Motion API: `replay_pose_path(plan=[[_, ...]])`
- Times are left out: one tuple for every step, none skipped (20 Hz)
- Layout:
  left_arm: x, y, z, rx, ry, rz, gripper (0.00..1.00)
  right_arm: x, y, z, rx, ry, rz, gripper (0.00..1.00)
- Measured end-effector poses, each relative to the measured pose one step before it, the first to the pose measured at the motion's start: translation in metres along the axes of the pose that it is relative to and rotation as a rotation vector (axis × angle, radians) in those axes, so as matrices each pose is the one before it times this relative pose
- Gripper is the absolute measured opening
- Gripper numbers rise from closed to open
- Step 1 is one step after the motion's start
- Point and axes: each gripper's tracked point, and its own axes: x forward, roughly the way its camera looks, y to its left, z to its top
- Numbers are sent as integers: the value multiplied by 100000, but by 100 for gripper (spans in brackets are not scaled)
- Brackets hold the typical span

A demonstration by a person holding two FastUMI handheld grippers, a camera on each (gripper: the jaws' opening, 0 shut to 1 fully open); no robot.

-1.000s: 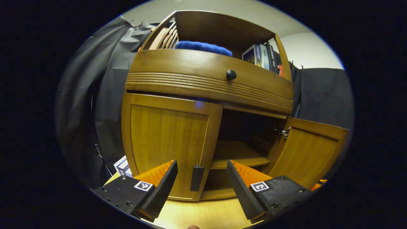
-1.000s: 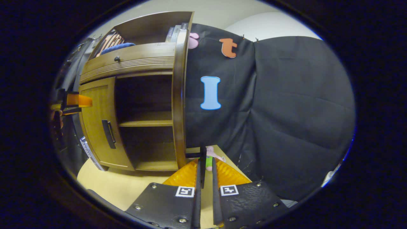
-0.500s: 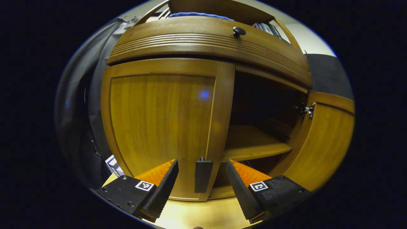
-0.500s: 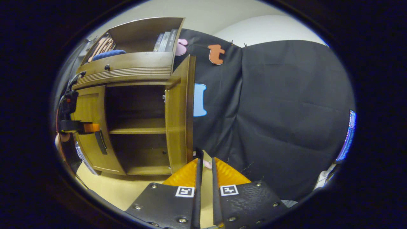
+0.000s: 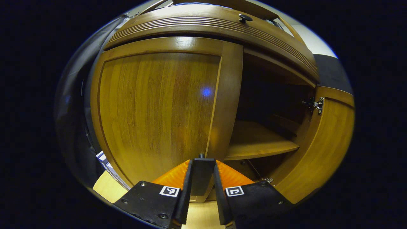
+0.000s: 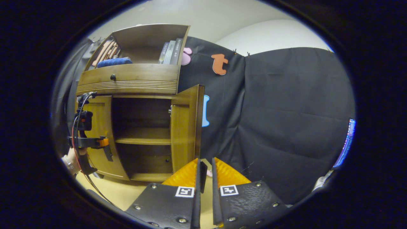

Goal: Open the right door of the double-door shoe cabinet with the right hand, and open the left door with the left hand.

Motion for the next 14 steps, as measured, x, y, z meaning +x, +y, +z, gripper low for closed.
replay_pose_path(plan=[[-107,-5,-70,924,61,-247,37,56,118,1,290,59,640,15],[-72,28,35,549,-212,-36,37,28,105,-179,276,186,603,15],[-161,-4,-18,8,-8,98,35,61,94,-87,79,254,573,15],[-234,-18,41,120,-485,36,34,-52,93,-40,117,225,452,15],[-231,91,-116,362,-185,-7,33,56,147,-136,266,282,715,15],[-263,6,18,278,-161,-122,30,-106,152,12,329,235,682,15],[-402,62,-38,62,-206,-165,30,-88,101,-107,209,224,612,15],[-360,-46,-105,-144,38,-231,33,31,29,22,149,32,461,15],[-384,-108,-72,-146,-229,-244,33,-14,-37,-46,242,43,564,15],[-437,-27,50,-26,-316,-229,33,-56,62,44,356,11,631,15],[-374,50,-74,47,-136,-198,33,-60,86,-85,363,102,741,15],[-473,11,-16,67,-159,-194,33,-56,164,21,361,21,917,15],[-413,70,-74,-57,-210,-177,33,4,199,-129,194,114,1035,15],[-549,50,-34,-32,-141,-153,33,-19,293,-68,-40,233,1103,15]])
